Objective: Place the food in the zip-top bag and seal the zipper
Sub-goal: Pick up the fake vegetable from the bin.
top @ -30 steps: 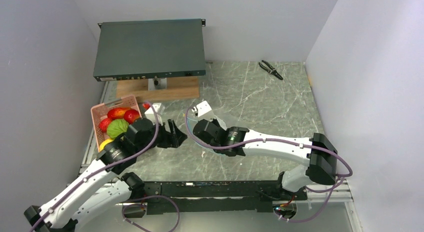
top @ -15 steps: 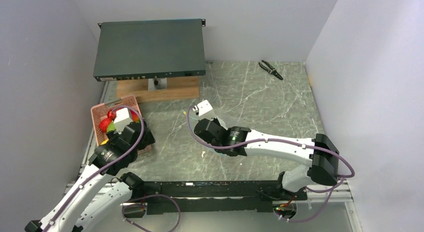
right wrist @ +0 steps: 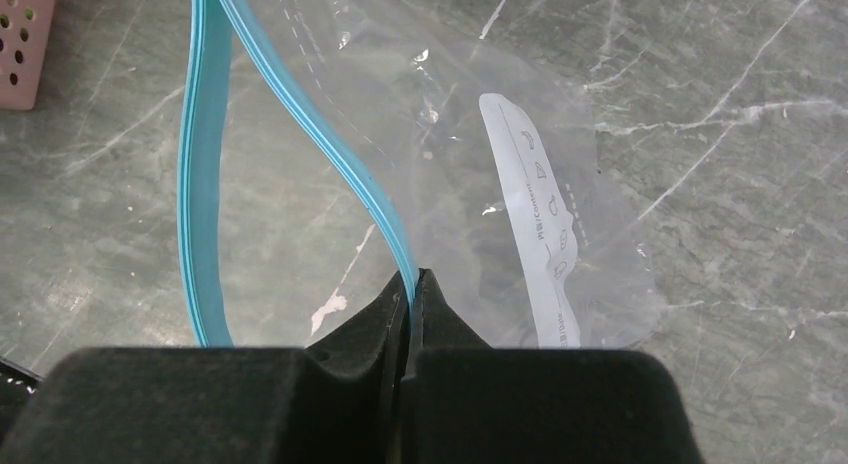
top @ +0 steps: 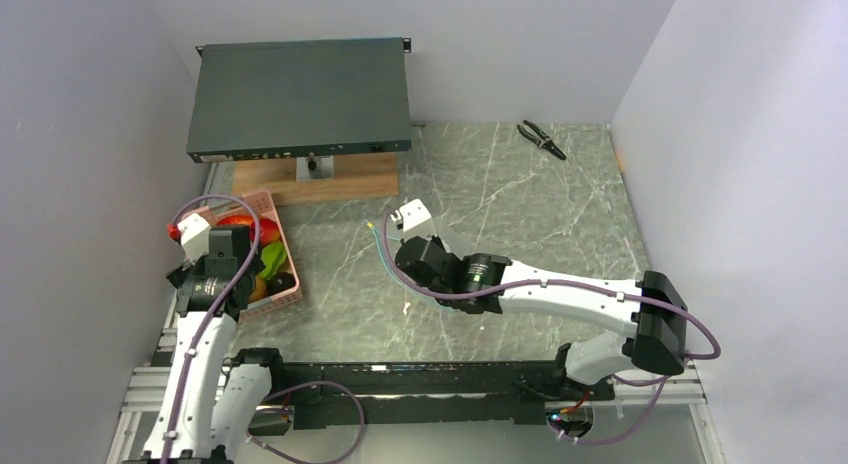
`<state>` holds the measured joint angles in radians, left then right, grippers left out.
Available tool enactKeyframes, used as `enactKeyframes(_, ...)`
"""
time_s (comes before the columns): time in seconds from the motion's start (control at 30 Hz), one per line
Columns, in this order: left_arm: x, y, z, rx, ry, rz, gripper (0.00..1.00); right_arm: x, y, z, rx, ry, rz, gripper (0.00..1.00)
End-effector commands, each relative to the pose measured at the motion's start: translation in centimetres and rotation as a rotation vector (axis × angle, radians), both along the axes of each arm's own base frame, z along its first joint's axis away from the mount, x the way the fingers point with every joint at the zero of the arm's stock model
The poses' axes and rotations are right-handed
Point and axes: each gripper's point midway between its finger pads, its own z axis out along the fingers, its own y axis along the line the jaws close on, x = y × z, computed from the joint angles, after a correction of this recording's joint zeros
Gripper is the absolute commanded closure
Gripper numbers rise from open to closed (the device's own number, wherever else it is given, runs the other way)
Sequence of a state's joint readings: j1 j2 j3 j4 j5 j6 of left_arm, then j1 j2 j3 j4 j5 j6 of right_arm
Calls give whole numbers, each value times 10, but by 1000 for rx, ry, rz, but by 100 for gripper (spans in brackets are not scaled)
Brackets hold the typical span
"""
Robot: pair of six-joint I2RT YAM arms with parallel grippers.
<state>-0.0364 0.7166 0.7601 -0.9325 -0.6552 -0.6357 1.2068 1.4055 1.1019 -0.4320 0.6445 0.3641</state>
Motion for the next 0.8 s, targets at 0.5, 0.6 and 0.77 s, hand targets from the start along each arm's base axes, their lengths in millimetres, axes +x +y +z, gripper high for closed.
enactKeyframes(0.5,-7,31,-46,-110,81,270,0,-1,5,18,75,-14,13,100)
enactKeyframes(0.6,-8,35,-48,-94,63,278,0,-1,4,17,72,-14,11,100)
enactKeyframes(0.77,-3,35,-50,-100,50,258,1,-1,4,17,72,-11,12,100)
